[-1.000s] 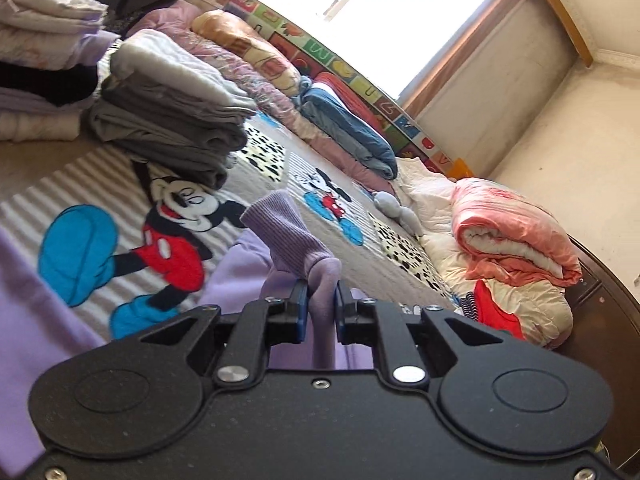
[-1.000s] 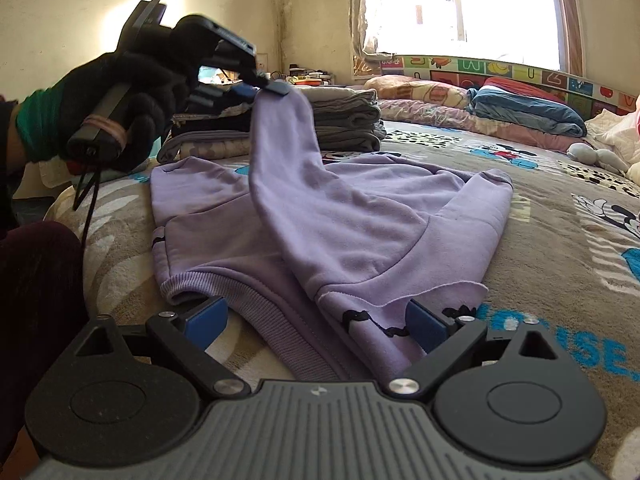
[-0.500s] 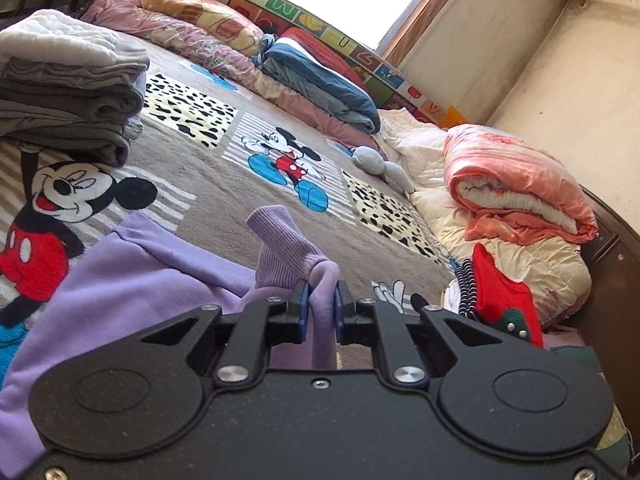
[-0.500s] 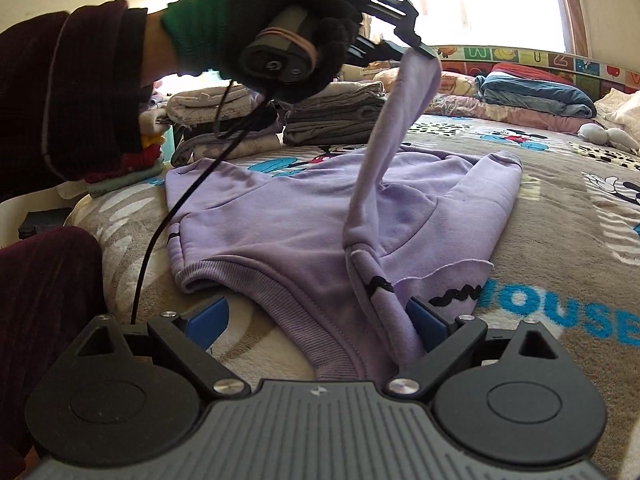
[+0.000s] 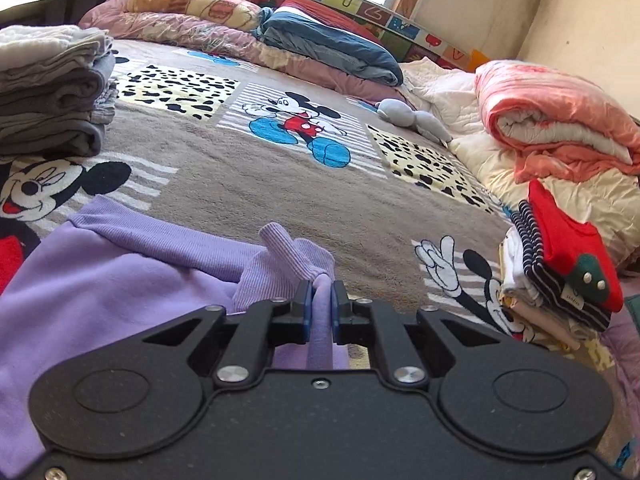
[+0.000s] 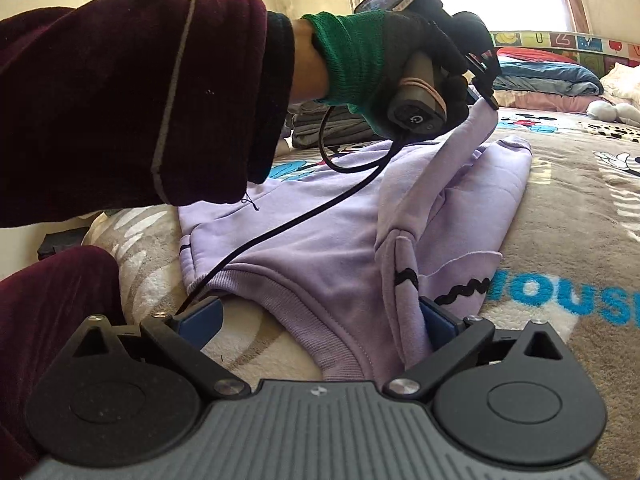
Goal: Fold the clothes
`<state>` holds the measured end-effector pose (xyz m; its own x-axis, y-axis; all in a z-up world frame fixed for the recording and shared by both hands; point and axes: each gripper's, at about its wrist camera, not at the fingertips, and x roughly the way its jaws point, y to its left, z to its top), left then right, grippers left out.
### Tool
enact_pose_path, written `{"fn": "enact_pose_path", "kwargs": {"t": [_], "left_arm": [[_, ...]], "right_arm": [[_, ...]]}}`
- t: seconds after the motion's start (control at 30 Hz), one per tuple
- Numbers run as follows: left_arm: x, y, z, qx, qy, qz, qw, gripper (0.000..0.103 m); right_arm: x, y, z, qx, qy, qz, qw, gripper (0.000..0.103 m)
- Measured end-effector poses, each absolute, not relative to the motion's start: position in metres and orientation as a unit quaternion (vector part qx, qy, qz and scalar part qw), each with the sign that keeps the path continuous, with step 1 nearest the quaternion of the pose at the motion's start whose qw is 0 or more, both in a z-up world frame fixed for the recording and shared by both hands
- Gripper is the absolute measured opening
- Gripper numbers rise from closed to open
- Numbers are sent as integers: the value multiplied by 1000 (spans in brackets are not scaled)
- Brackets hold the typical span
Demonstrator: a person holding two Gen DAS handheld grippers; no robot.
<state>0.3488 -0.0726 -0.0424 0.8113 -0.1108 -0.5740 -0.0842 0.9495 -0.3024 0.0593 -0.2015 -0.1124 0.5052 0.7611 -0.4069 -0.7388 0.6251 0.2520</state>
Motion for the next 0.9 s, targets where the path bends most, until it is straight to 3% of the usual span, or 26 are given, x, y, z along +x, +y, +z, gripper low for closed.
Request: {"fn": "enact_pose_path", "kwargs": {"t": [0.23,0.27,0.3,0.37,0.53,0.73,0.9], "left_arm": [[366,-111,-53,-39,337,-7,941,7],[372,-117,-57,-20,351,-13,936,17],[374,-118,-58,-15,351,-16,936,33],[373,-114,-54,-25,339,-33,940,41],[346,-76,-31,-52,295,-51,953,41],[318,-11,-43,-82,314,-40,945,42],[314,24,-61,-171,331,-64,926,42]], "right_arm": [[63,-206,-113,45,249,436,864,101],[64,-207,-113,50,250,437,863,101],[65,-209,-113,55,252,437,862,101],[68,-213,-113,77,258,438,858,101],[69,-222,-110,102,264,437,854,100],[60,-230,-98,89,248,421,868,93],[59,-229,-91,93,222,398,885,89]]}}
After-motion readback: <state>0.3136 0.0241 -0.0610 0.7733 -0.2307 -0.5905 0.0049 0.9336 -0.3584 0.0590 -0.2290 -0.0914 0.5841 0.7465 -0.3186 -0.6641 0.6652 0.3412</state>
